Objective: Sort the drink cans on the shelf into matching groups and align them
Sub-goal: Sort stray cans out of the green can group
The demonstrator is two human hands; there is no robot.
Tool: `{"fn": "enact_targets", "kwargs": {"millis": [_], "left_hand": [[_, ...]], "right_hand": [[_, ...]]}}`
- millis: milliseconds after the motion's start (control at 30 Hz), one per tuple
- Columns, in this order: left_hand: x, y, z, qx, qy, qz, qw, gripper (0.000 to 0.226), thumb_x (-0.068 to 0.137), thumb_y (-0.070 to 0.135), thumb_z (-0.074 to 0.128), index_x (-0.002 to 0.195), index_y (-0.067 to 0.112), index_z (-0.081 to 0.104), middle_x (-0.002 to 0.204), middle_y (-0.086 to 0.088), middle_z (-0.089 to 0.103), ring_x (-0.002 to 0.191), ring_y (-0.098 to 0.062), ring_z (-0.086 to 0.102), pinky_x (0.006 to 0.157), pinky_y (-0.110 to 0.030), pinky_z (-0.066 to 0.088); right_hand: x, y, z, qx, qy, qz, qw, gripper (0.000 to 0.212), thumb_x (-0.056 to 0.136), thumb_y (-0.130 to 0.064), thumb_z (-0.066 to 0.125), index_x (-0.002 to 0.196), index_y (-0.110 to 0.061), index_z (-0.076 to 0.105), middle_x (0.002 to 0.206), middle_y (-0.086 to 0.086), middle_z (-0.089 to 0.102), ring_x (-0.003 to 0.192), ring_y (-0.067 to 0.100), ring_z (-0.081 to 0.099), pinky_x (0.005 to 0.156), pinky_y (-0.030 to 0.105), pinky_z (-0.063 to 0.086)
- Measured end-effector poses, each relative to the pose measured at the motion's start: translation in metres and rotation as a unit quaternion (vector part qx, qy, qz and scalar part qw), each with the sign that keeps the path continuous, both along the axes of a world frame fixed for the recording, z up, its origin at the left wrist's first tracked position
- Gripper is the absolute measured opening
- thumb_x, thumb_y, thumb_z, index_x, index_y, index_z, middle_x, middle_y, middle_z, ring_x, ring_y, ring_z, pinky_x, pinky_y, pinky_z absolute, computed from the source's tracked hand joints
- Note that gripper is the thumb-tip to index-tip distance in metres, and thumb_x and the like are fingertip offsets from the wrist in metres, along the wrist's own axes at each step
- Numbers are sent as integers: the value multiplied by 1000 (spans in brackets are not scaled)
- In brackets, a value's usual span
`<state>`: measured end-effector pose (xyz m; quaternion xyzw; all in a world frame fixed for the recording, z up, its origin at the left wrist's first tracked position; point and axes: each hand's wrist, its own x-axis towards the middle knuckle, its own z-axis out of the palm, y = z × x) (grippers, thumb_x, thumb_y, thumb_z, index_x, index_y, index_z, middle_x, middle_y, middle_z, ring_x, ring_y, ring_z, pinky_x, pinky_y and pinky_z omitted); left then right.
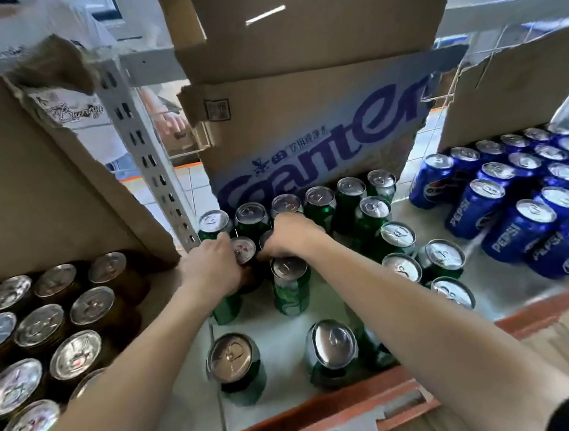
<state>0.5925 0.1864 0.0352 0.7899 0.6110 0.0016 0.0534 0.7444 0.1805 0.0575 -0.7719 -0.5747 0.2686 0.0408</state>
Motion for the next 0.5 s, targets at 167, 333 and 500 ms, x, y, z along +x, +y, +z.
{"fn": "enact_targets", "kwargs": {"millis": [167,333,500], "left_hand": [[-2,-2,-4,44,-24,8,999,57,87,41,62,129,10,38,103,-12,66,96,-37,64,69,-38,39],[0,-6,2,46,-35,10,998,63,83,53,64,119,8,38,97,-8,66,95,-33,64,95,-49,45],[-9,-4,25,110,-149,-33,982,51,81,41,68,122,16,49,107,-8,65,95,-35,62,78,-40,47]], "right_hand": [[4,-1,5,23,-23,27,999,45,74,-41,77,99,-18,49,91,3,51,84,27,52,72,35,44],[10,-12,19,67,4,9,998,49,66,-47,77,100,-18,56,100,3,60,90,28,61,68,35,47],[30,-29,63,170,59,-26,983,60,70,-54,77,114,-24,50,111,1,58,98,24,57,87,41,52]]}}
